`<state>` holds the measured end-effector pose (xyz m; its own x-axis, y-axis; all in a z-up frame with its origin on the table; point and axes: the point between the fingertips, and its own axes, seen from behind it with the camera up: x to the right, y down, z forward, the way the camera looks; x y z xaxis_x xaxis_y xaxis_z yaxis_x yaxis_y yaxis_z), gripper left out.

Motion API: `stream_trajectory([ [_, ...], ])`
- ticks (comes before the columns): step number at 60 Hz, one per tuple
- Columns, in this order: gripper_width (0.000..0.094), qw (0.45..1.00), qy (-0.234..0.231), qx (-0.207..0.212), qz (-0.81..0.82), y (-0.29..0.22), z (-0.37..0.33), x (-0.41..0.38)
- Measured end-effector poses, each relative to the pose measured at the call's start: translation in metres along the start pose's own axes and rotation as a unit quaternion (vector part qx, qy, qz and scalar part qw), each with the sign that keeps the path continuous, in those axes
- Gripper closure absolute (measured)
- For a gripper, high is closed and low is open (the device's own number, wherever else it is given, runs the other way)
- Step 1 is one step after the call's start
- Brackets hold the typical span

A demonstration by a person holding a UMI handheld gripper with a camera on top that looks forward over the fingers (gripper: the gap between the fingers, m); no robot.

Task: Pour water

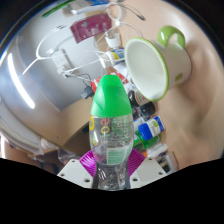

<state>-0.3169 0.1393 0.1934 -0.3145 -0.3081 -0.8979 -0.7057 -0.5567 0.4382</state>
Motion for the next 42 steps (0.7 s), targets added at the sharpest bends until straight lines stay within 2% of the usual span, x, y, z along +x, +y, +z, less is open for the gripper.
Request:
stream_trajectory([
  [12, 0.0571, 0.985, -0.048, 0.000, 0.167, -0.012, 0.008, -0.020],
  [25, 0.0570, 0.973, -0.077, 0.014, 0.218, -0.025, 0.006, -0.034],
  [36, 0.0569, 0.974, -0.075, 0.008, 0.213, -0.022, 0.007, -0.036],
  [42, 0.0569, 0.988, -0.054, -0.001, 0.143, -0.015, 0.006, -0.035],
])
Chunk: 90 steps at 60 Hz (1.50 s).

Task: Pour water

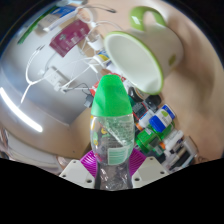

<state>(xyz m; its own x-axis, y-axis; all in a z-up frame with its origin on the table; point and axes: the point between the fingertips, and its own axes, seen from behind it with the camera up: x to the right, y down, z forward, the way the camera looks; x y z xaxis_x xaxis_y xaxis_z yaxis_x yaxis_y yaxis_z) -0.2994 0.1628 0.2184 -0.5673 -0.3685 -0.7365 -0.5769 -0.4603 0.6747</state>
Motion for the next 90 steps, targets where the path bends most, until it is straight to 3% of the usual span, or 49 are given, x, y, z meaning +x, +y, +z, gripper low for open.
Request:
stream_trajectory([
  [6, 0.0569, 0.981, 0.052, -0.021, -0.187, 0.010, -0.005, 0.002],
  [12, 0.0569, 0.909, 0.078, -0.041, -0.408, 0.002, -0.022, -0.020],
  [16, 0.0570, 0.833, 0.094, -0.014, -0.545, -0.006, -0.030, -0.062],
  [20, 0.0569, 0.730, 0.080, 0.022, -0.678, -0.031, -0.053, -0.113],
  [28, 0.0563, 0.528, 0.131, 0.139, -0.828, -0.087, -0.099, -0.186],
  [37, 0.0553, 0.420, 0.183, 0.241, -0.856, -0.188, -0.170, -0.208],
  [44, 0.0543, 0.403, 0.222, 0.264, -0.848, -0.263, -0.207, -0.179],
  [51, 0.0530, 0.420, 0.257, 0.252, -0.833, -0.309, -0.222, -0.145],
  [59, 0.0483, 0.432, 0.259, 0.237, -0.831, -0.325, -0.226, -0.114],
  [64, 0.0498, 0.419, 0.239, 0.247, -0.840, -0.320, -0.228, -0.116],
  [76, 0.0491, 0.423, 0.241, 0.243, -0.839, -0.321, -0.228, -0.116],
  [83, 0.0404, 0.429, 0.270, 0.235, -0.829, -0.325, -0.232, -0.110],
  [88, 0.0132, 0.453, 0.314, 0.218, -0.805, -0.329, -0.243, -0.093],
  [90, 0.0075, 0.462, 0.315, 0.216, -0.801, -0.324, -0.248, -0.090],
])
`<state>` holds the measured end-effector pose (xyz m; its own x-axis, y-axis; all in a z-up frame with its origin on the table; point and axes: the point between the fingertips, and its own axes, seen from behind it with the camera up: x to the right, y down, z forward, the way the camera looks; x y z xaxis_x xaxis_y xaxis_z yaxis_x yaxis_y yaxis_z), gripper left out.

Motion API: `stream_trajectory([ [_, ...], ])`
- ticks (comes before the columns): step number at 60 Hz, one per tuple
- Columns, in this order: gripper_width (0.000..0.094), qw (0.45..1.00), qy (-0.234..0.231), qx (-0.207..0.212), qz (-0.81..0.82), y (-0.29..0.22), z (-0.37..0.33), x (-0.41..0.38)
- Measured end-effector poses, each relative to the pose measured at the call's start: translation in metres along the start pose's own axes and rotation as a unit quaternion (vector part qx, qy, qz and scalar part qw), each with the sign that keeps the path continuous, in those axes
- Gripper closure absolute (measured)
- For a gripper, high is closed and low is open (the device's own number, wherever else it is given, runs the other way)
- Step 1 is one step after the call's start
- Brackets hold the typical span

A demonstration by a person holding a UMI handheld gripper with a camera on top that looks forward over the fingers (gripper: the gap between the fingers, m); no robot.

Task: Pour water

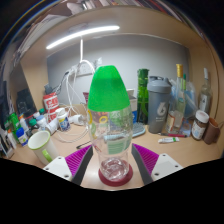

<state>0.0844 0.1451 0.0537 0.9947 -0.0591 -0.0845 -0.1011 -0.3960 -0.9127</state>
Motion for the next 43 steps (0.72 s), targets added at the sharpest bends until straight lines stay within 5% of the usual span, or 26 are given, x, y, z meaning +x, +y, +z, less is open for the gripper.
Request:
stream_trajectory([
  [18, 0.0095, 0.999, 0.040, -0.021, 0.004, 0.013, -0.120, -0.010],
  [43, 0.0087, 0.999, 0.032, -0.008, -0.016, 0.006, -0.375, -0.104],
])
